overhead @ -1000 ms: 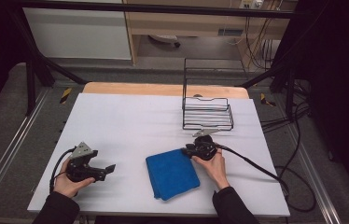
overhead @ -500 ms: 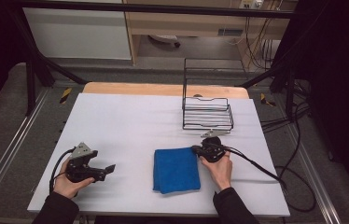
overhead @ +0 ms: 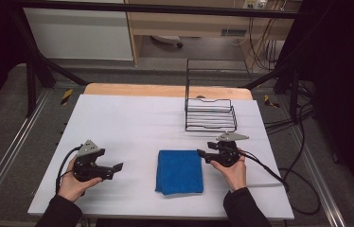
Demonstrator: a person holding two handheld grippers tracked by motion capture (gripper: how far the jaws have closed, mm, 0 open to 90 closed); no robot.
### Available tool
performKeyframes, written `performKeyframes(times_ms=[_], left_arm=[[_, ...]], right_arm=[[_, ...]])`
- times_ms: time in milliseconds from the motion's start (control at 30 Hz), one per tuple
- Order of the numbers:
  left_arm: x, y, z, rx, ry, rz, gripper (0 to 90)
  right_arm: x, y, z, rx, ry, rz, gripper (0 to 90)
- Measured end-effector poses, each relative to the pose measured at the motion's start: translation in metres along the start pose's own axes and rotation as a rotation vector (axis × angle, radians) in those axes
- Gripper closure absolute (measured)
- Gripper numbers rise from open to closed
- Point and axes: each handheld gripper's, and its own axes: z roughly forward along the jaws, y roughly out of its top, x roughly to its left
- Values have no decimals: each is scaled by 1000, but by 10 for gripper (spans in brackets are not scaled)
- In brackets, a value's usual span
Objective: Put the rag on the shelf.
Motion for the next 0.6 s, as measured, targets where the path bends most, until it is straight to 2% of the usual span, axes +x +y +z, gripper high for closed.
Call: performKeyframes(times_ms=[67,133,200,333,433,500,600], left_arm=[[-6,8,4,-1,-9,8,51],[-13,16,11,4,-10,23,56],[-19,25,19,11,-13,36,70],[-33,41,39,24,-22,44,101],[-41,50,55,34,-7,30,161],[-45,54,67,40,-13,20,206],[-49,57,85,70,-6,3,271]], right_arm=[[-4,-6,-7,-15,32,-3,246],[-5,-7,-8,-7,40,-1,221],[-7,-12,-13,1,45,-6,152],[-9,-17,-16,7,42,-3,107],[-9,-22,-19,14,41,-1,88],[-8,-23,-19,20,36,-2,77],[-8,-24,-19,22,38,1,68]])
